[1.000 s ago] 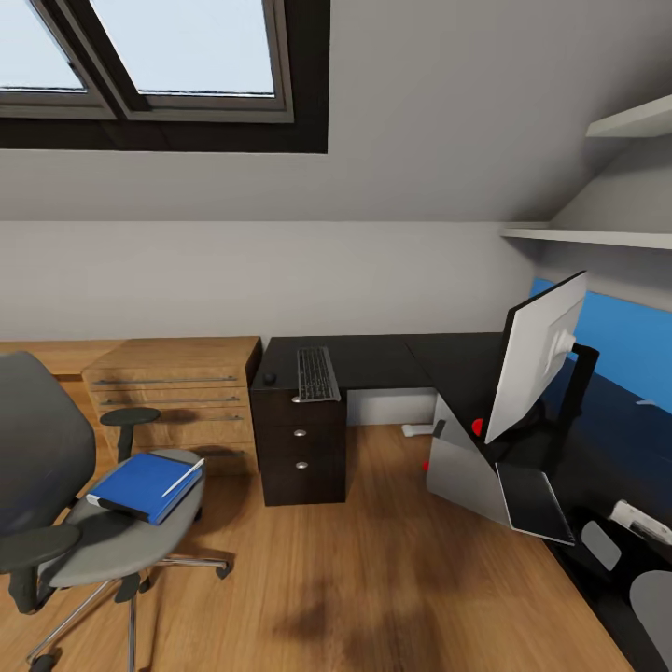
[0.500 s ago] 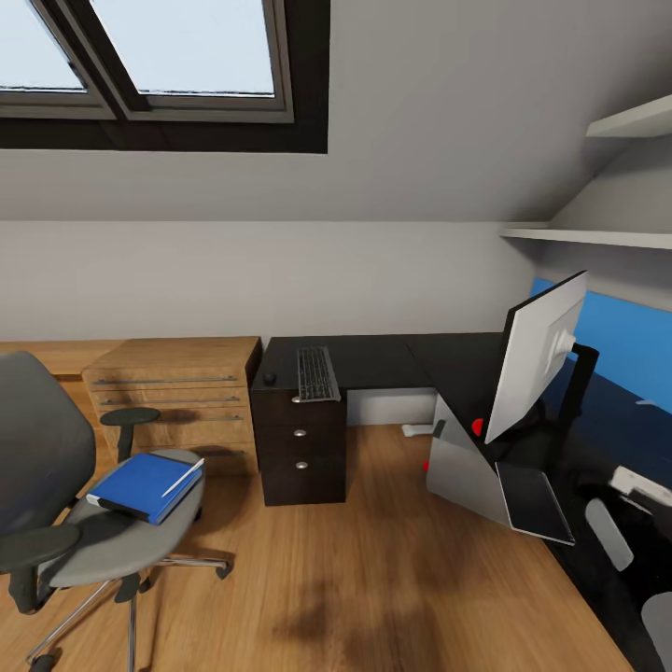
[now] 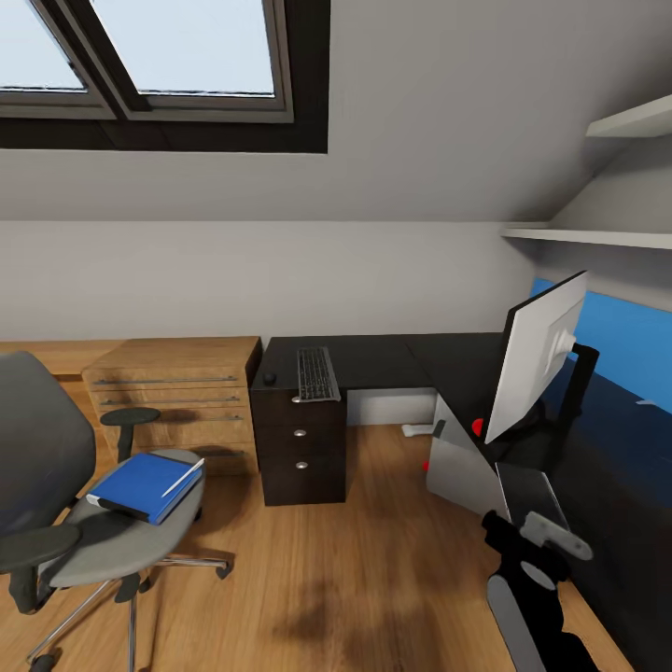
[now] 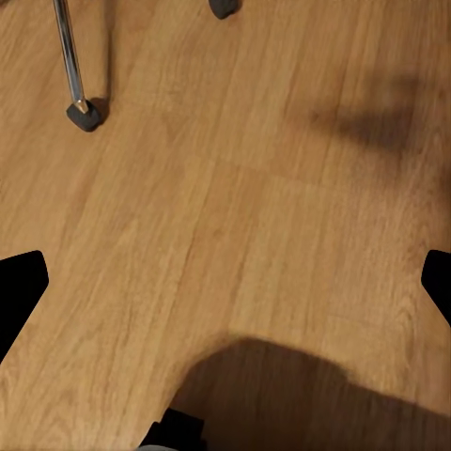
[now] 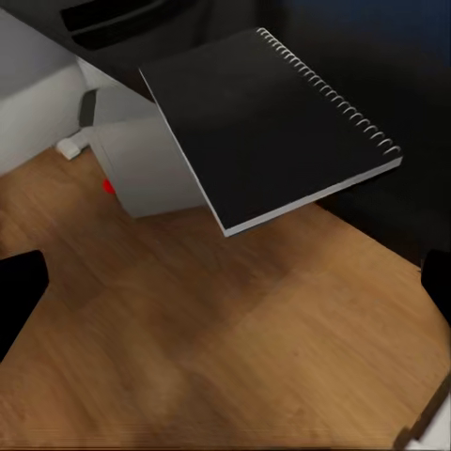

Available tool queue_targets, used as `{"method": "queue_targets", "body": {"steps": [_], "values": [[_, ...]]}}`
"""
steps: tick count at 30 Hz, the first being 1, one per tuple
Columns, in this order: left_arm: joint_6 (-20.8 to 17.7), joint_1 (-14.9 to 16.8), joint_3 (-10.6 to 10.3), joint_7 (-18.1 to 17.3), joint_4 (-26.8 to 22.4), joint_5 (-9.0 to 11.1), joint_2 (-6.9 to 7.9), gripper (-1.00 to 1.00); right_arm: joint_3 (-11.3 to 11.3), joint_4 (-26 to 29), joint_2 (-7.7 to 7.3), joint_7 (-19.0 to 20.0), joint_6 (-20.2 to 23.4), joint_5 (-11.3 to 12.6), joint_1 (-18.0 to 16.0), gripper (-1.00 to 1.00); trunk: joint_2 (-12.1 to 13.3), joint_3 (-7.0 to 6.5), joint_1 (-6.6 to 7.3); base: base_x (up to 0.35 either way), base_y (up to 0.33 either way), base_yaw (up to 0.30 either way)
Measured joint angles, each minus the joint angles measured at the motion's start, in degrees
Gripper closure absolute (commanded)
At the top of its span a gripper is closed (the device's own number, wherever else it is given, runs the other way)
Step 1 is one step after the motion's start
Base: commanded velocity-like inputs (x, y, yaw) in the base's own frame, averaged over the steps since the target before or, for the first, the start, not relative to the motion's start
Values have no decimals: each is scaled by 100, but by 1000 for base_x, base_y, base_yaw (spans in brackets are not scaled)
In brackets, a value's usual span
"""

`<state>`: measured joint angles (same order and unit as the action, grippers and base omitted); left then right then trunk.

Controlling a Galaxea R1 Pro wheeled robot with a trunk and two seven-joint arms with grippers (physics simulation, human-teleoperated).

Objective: In the bedroom, organize the workspace by keeping the computer under the desk, ensuring the monitor is on the desk, placing the keyboard on the desk next to the monitor, placing the mouse on the desk next to the keyboard, moving the folder from the swivel chair onto the desk next to the mouse, stacking the notebook on top of the folder with the pen on top of the notebook, and positioning the swivel chair next to the desk.

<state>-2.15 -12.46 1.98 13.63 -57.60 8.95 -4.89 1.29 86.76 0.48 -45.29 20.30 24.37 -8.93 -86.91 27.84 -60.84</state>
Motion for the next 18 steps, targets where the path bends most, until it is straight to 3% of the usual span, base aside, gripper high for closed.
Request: {"method": "queue_targets", "body": {"steps": [8,14,18], "values": [[0,0,2,-1,-2,1,-1,-100,96,-4,17,-13,-7,14,10,-100,0,0,-2,-124,122,0],[-6,0,0,-1,0,0,0,-100,101,-93,16,0,-14,16,10,-100,0,-6,0,-11,12,-151],[-2,0,0,-1,-1,-4,0,-100,127,-122,31,9,-20,36,10,-100,0,-7,0,0,0,-6]]}}
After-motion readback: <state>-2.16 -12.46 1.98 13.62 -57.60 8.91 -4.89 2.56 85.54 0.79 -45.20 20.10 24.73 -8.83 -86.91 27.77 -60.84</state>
